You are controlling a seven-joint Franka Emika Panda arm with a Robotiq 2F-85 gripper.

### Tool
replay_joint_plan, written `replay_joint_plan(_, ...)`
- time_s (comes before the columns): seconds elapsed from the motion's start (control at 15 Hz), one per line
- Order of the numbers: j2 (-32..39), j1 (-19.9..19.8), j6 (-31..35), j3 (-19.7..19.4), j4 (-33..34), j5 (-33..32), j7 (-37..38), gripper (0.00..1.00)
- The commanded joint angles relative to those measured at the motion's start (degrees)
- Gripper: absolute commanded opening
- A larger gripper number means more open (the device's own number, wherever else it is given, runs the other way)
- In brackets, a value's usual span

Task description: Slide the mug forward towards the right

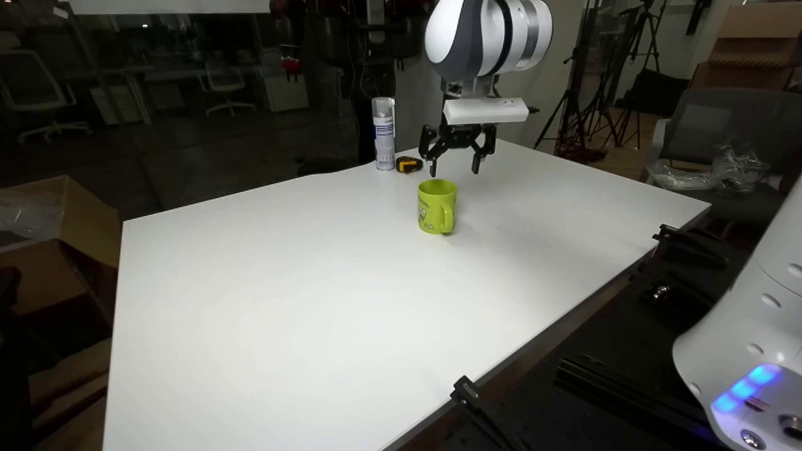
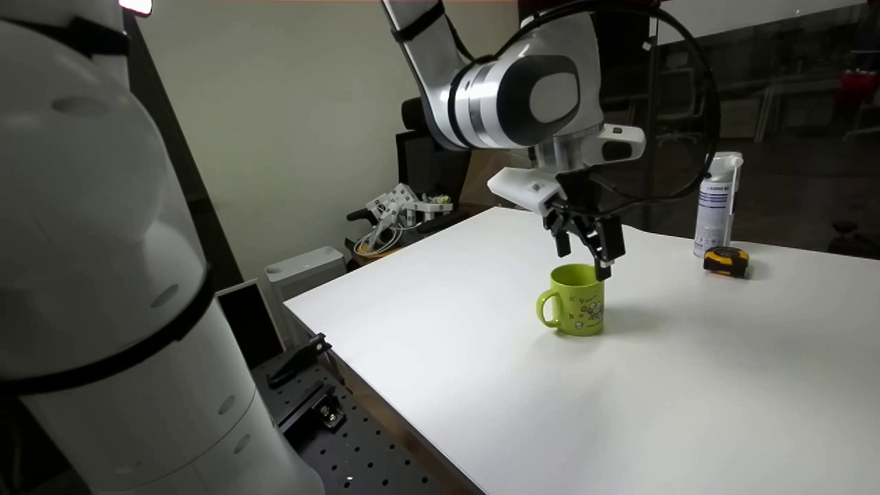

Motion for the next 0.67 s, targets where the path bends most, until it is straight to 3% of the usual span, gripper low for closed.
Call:
replay_joint_plan(0.0,-9.6,-0.1,-3.1,1.1,-5.7,-1.2,1.7,1.0)
replay_joint_plan(0.27,-17.5,-1.4,-6.3,3.9,-9.7,1.1,-0.5,1.0)
replay_joint_plan(0.33,-12.3,-2.0,-4.6,4.0,-6.7,0.2,-0.2,1.0)
replay_joint_plan(0.6,-13.2,-2.6,-4.8,4.7,-7.6,0.3,-0.3,1.0)
